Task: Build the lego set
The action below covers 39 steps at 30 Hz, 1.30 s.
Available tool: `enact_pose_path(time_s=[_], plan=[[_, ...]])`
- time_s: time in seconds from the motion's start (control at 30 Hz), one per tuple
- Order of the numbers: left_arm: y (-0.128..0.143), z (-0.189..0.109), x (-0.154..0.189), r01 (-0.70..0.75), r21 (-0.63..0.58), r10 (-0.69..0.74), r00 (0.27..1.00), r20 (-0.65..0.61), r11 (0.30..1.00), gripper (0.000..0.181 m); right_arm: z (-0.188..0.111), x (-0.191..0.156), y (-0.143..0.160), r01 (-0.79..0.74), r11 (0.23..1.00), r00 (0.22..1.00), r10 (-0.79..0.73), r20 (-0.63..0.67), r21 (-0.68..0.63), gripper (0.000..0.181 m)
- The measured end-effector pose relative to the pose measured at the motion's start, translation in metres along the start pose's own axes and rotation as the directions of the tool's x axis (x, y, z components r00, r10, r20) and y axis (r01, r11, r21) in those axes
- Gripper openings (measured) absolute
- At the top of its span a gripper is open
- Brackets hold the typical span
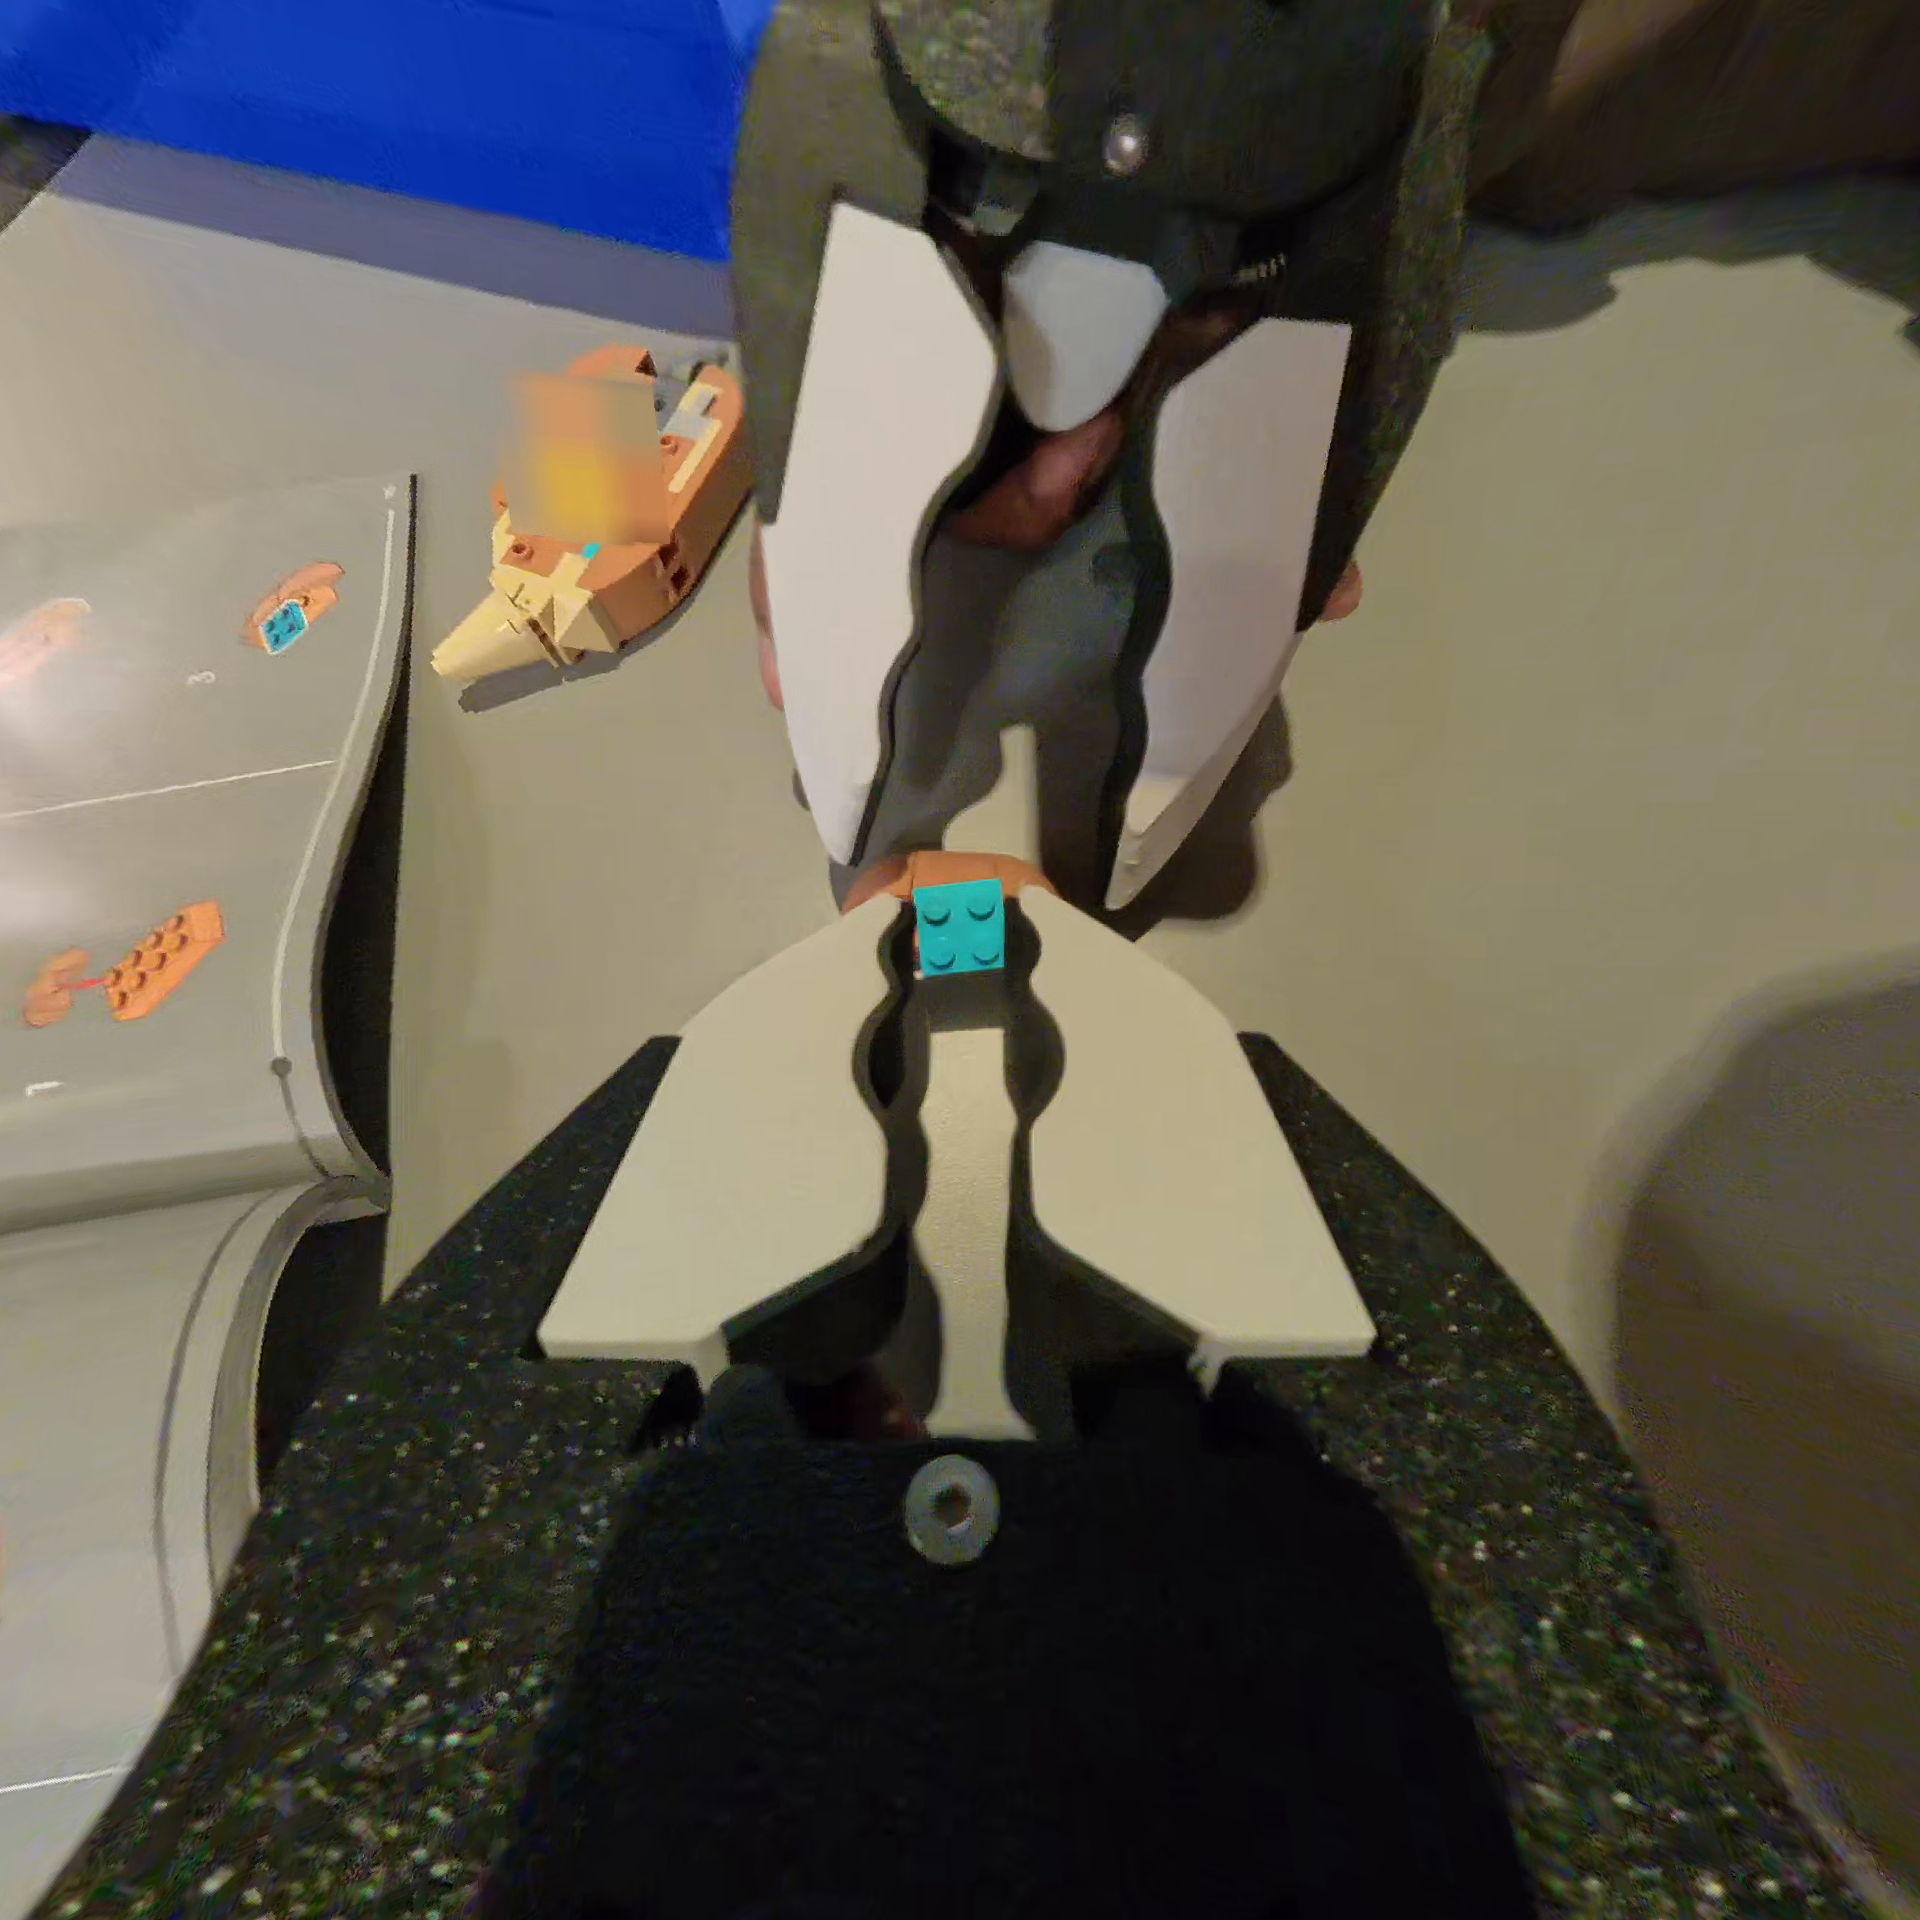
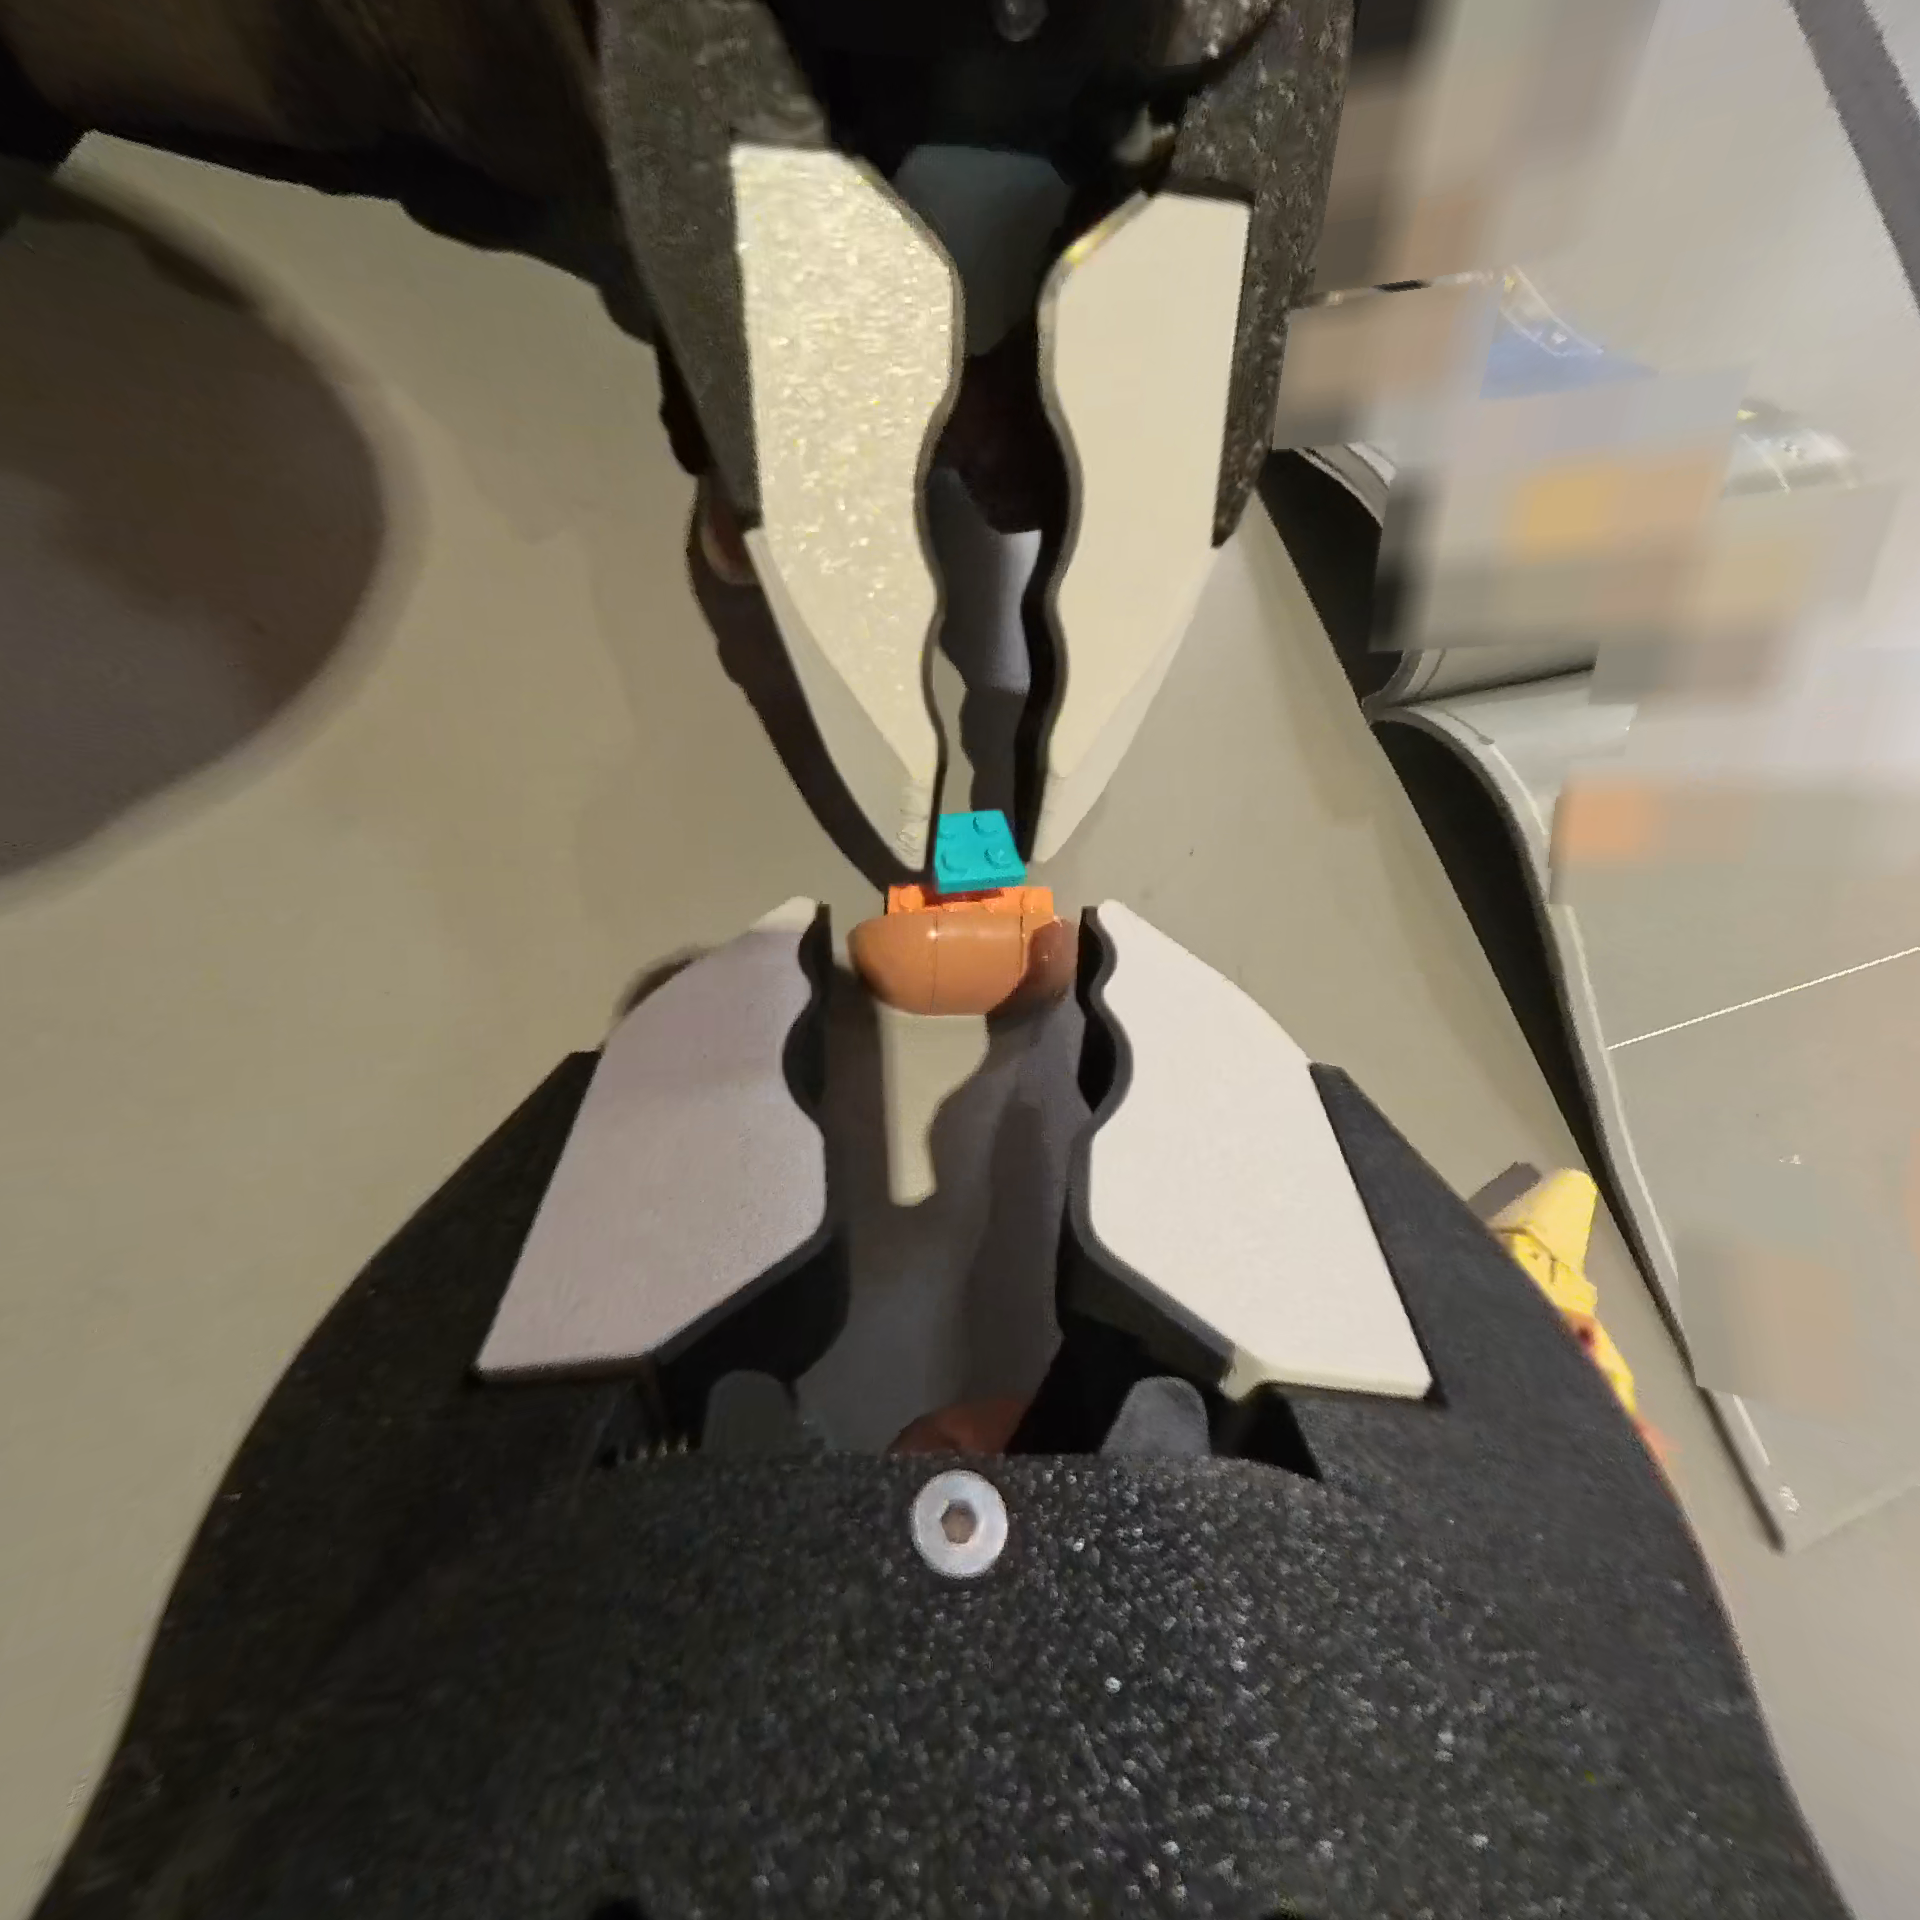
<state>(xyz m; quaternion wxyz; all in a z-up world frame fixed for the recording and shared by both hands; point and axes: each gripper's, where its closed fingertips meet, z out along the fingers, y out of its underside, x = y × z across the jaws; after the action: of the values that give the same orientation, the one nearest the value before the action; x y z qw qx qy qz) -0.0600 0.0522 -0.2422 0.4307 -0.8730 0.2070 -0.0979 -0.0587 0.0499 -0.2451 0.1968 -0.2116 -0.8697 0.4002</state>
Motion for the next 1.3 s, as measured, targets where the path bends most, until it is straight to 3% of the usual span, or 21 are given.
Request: enact_pose_path(time_s=[0.33,0.5,0.93,1.03,1.13,1.23,1.3], plan=[[-0.017,-0.011,0.007,0.271,0.118,-0.243,0.948,-0.203,0.955,0.016,-0.013,0.005,-0.023,0.206,0.966,0.972,-0.184,-0.145,0.157,0.027],[-0.023,-0.015,0.013,0.382,0.135,-0.326,0.891,-0.317,0.914,0.016,-0.012,0.001,-0.028,0.311,0.935,0.94,-0.277,-0.199,0.168,0.022],[-0.031,-0.021,0.005,0.591,0.151,-0.485,0.761,-0.431,0.793,0.016,-0.014,0.008,-0.037,0.515,0.852,0.804,-0.441,-0.399,0.096,0.005],[-0.038,-0.029,0.001,0.606,0.213,-0.472,0.756,-0.453,0.766,0.016,-0.015,0.01,-0.036,0.517,0.852,0.796,-0.44,-0.416,0.089,0.005],[-0.045,-0.043,-0.006,0.515,0.327,-0.38,0.836,-0.396,0.793,0.018,-0.018,0.014,-0.037,0.488,0.866,0.81,-0.402,-0.426,0.111,0.005],[-0.039,-0.044,-0.006,0.176,0.386,-0.128,0.981,-0.148,0.906,0.025,-0.023,0.015,-0.041,0.458,0.875,0.828,-0.358,-0.432,0.154,0.005],[-0.034,-0.041,-0.002,-0.066,0.369,0.066,0.998,0.012,0.927,0.026,-0.024,0.015,-0.043,0.441,0.88,0.839,-0.336,-0.428,0.173,0.005]])
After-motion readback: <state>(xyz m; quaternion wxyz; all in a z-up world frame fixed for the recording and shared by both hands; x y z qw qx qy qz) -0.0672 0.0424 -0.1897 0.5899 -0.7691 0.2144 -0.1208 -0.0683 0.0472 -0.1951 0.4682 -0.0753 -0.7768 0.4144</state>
